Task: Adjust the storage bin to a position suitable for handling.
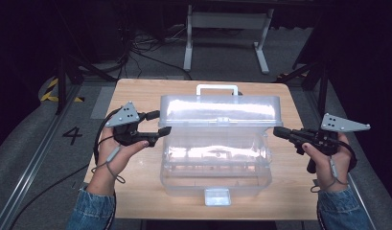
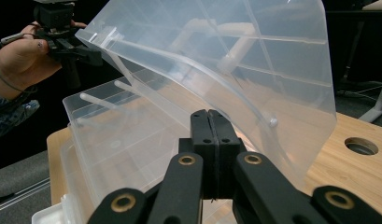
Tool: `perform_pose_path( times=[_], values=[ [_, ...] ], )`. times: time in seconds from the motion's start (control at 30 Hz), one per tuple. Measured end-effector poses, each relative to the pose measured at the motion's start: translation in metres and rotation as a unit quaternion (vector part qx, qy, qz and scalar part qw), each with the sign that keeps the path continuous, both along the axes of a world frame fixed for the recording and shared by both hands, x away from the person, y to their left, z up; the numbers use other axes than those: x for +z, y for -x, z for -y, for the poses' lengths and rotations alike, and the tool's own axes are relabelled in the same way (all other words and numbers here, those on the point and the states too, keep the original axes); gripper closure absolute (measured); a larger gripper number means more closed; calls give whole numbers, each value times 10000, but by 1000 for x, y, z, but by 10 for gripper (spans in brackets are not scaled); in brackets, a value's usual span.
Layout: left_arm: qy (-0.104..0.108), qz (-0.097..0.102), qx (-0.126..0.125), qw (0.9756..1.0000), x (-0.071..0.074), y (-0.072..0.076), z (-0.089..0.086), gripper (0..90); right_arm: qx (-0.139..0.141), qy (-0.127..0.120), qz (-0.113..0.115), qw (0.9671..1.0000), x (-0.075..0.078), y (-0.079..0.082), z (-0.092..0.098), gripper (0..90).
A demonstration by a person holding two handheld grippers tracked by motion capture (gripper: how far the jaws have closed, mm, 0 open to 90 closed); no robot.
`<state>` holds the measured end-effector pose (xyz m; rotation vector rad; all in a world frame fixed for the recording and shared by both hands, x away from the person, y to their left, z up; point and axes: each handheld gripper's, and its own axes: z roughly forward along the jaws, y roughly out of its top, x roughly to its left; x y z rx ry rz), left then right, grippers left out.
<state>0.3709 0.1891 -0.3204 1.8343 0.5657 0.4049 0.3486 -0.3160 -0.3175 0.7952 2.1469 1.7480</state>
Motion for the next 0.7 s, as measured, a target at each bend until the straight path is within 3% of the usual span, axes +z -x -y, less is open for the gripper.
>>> perform_pose_path(
  times=[0.2, 0.27, 0.53, 0.7],
  values=[
    [35, 164, 294, 9994, 1, 1, 7, 353, 8, -16, -16, 10000, 0, 1, 0, 900],
    [201, 194, 443, 9986, 1, 2, 8, 358, 7, 1, -13, 10000, 0, 1, 0, 900],
    [152, 319, 718, 9968, 4, 7, 13, 399, 18, -25, -26, 10000, -1, 2, 0, 900],
    [44, 308, 798, 9963, 5, 9, 10, 500, 24, -51, 14, 10000, 1, 4, 1, 900]
  ],
)
